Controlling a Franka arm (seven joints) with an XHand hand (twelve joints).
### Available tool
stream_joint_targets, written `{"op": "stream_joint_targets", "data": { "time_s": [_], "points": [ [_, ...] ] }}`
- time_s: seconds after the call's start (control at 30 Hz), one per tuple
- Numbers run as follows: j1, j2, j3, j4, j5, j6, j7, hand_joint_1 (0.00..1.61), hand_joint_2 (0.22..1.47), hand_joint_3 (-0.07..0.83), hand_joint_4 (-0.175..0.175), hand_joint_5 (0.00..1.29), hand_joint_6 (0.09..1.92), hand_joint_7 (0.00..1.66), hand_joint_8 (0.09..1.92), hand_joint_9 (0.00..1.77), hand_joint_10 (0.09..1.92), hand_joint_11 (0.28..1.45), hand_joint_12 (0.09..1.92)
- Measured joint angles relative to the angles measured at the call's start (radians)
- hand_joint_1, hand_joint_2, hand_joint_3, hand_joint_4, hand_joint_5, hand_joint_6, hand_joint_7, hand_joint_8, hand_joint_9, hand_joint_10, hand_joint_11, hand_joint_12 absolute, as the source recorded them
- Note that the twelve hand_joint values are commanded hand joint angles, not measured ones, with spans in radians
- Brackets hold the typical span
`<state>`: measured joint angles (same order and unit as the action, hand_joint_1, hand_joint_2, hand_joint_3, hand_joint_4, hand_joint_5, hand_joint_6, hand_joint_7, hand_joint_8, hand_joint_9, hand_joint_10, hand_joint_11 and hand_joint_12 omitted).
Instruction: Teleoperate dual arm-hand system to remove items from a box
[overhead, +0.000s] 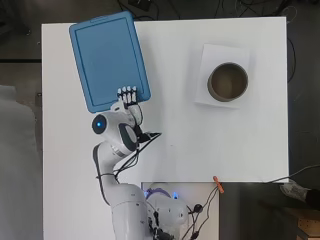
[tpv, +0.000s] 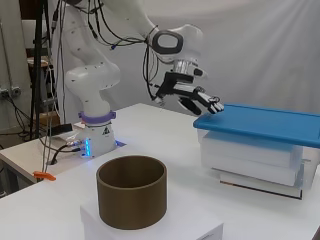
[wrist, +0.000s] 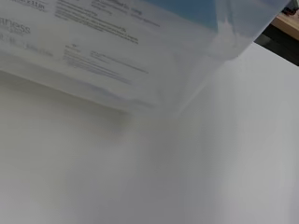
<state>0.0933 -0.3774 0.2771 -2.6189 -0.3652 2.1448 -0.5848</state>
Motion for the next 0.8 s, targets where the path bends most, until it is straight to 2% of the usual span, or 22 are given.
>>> {"op": "stream_joint_targets", "data": {
  "time_s": [0.07,0.1,0.13,0.17,0.2,0.23,0.27,0.3,0.33,0.4,0.43,0.5,0.57,0.63,0.67,0.7,0.73,0.77,0.8],
  "points": [
    [-0.005,0.030,-0.008,0.007,-0.032,0.026,0.011,0.23,0.89,-0.014,-0.086,0.13,0.09,0.18,0.09,0.26,0.09,0.40,0.09],
    [-0.007,0.040,-0.013,0.009,-0.046,0.040,0.014,0.31,0.96,0.000,-0.078,0.18,0.09,0.19,0.09,0.26,0.09,0.40,0.09],
    [-0.008,0.044,-0.018,0.011,-0.053,0.049,0.015,0.53,1.08,0.007,0.015,0.38,0.50,0.39,0.09,0.43,0.09,0.45,0.09],
    [-0.009,0.046,-0.022,0.013,-0.057,0.054,0.015,0.81,1.14,0.010,-0.039,0.58,0.90,0.60,0.35,0.66,0.09,0.53,0.09],
    [-0.008,0.046,-0.026,0.013,-0.056,0.063,0.010,1.01,1.15,0.004,-0.080,0.69,1.06,0.81,0.62,0.94,0.11,0.67,0.09],
    [-0.005,0.041,-0.034,0.008,-0.047,0.077,-0.003,1.02,1.16,0.000,0.005,0.77,1.13,0.92,0.92,1.05,0.56,0.70,0.49],
    [-0.001,0.031,-0.051,-0.003,-0.025,0.106,-0.043,0.99,1.18,0.001,0.080,0.79,1.20,0.94,1.32,1.07,1.12,0.70,1.00],
    [0.002,0.023,-0.069,-0.015,0.002,0.133,-0.100,0.97,1.19,0.002,0.127,0.80,1.25,0.92,1.61,1.06,1.50,0.68,1.35],
    [0.003,0.019,-0.080,-0.021,0.022,0.151,-0.155,0.95,1.20,0.003,0.152,0.79,1.29,0.90,1.77,1.05,1.71,0.66,1.55],
    [0.005,0.017,-0.095,-0.018,0.059,0.157,-0.285,0.93,1.21,0.003,0.171,0.78,1.32,0.84,1.88,0.99,1.87,0.63,1.68],
    [0.006,0.017,-0.100,-0.007,0.086,0.138,-0.355,0.91,1.22,0.002,0.174,0.77,1.33,0.83,1.79,0.95,1.80,0.60,1.63],
    [0.008,0.009,-0.099,0.019,0.121,0.086,-0.386,0.90,1.22,-0.001,0.175,0.77,1.31,0.82,1.59,0.88,1.56,0.55,1.32],
    [0.010,-0.003,-0.082,0.063,0.114,0.019,-0.355,0.92,1.20,-0.002,0.175,0.80,1.28,0.81,1.59,0.87,1.55,0.55,1.29],
    [0.012,0.000,-0.048,0.124,0.083,-0.036,-0.307,0.92,1.20,0.000,0.175,0.79,1.30,0.79,1.47,0.83,1.37,0.55,1.12],
    [0.014,0.005,-0.027,0.153,0.074,-0.059,-0.296,0.91,1.21,0.001,0.175,0.78,1.32,0.79,1.42,0.83,1.30,0.56,1.12],
    [0.016,0.006,-0.007,0.174,0.070,-0.073,-0.293,0.71,1.20,-0.001,0.117,0.64,0.97,0.65,1.01,0.71,0.92,0.50,0.82],
    [0.019,0.001,0.016,0.190,0.067,-0.074,-0.294,0.42,1.12,-0.008,0.049,0.42,0.58,0.46,0.59,0.53,0.56,0.44,0.50],
    [0.023,-0.008,0.028,0.188,0.066,-0.053,-0.299,0.22,1.04,-0.009,0.001,0.26,0.31,0.35,0.32,0.42,0.31,0.42,0.28],
    [0.024,-0.013,0.031,0.174,0.061,-0.026,-0.301,0.11,0.98,-0.008,-0.031,0.18,0.16,0.29,0.16,0.38,0.17,0.42,0.15]
  ]
}}
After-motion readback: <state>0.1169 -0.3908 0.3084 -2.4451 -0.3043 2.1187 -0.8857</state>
